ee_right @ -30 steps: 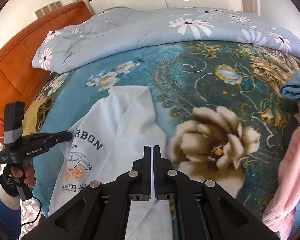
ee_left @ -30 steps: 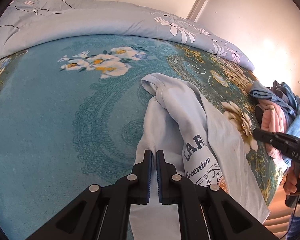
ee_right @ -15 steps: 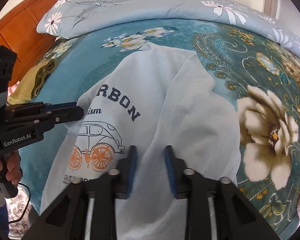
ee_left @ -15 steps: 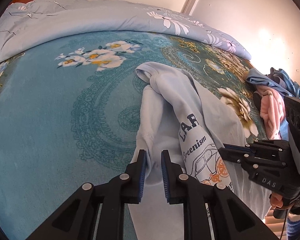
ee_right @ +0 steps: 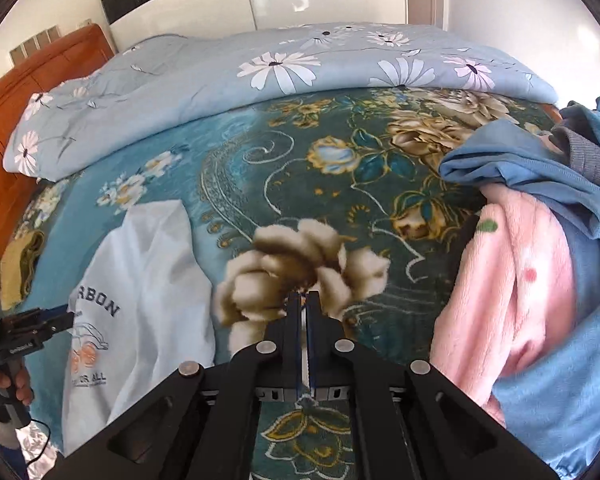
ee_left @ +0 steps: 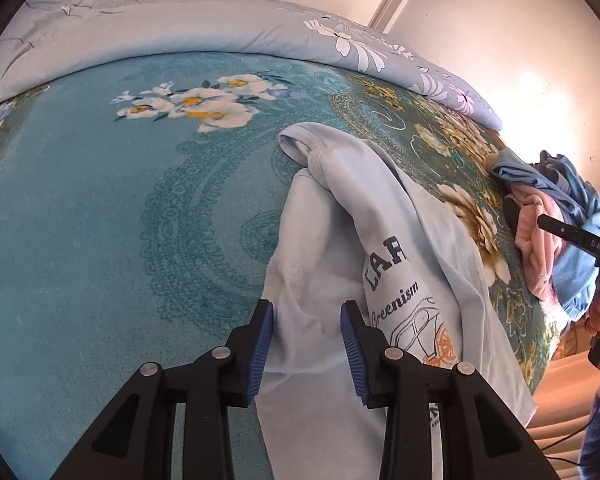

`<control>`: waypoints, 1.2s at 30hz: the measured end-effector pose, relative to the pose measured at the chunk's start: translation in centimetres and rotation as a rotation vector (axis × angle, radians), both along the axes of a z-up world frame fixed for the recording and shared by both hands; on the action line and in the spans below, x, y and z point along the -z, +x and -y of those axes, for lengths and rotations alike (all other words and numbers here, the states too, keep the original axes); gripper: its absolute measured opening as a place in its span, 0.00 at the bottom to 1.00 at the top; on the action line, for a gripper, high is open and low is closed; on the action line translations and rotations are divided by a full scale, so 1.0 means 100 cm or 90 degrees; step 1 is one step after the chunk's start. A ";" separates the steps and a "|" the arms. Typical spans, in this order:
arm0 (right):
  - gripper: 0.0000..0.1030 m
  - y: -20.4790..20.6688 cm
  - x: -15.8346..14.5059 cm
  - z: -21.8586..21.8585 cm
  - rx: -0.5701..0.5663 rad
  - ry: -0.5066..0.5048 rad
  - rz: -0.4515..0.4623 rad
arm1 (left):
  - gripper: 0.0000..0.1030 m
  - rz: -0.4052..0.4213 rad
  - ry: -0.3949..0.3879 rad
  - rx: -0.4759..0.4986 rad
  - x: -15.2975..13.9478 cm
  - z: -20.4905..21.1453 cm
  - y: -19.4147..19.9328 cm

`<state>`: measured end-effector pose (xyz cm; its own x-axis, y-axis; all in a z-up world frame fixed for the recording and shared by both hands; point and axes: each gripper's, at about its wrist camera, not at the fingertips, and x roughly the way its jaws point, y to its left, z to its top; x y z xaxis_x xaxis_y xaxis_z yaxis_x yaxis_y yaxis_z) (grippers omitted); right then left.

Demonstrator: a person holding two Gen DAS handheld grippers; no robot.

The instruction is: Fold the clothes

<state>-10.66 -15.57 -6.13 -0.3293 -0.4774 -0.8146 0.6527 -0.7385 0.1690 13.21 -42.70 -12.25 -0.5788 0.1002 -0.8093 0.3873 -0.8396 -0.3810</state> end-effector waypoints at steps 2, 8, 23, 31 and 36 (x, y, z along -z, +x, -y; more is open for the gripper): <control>0.02 0.004 0.002 0.014 -0.028 -0.018 0.014 | 0.37 0.002 0.009 -0.006 0.004 0.001 -0.001; 0.25 0.069 0.036 0.087 -0.181 -0.001 0.049 | 0.37 0.012 0.006 -0.002 0.011 -0.002 -0.002; 0.01 0.066 0.049 0.052 -0.171 0.098 0.009 | 0.45 0.001 0.017 0.005 0.013 -0.003 0.001; 0.01 -0.023 0.029 -0.003 0.044 0.209 -0.146 | 0.46 0.001 0.019 0.015 0.014 0.000 0.001; 0.01 -0.033 0.033 -0.006 0.050 0.196 -0.101 | 0.46 -0.002 0.033 0.019 0.015 0.004 0.001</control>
<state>-14.00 -14.97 -9.40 -0.4885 -0.1863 -0.8524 0.5928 -0.7878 -0.1676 13.31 -43.12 -13.76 -0.5776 0.1587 -0.8007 0.3613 -0.8299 -0.4251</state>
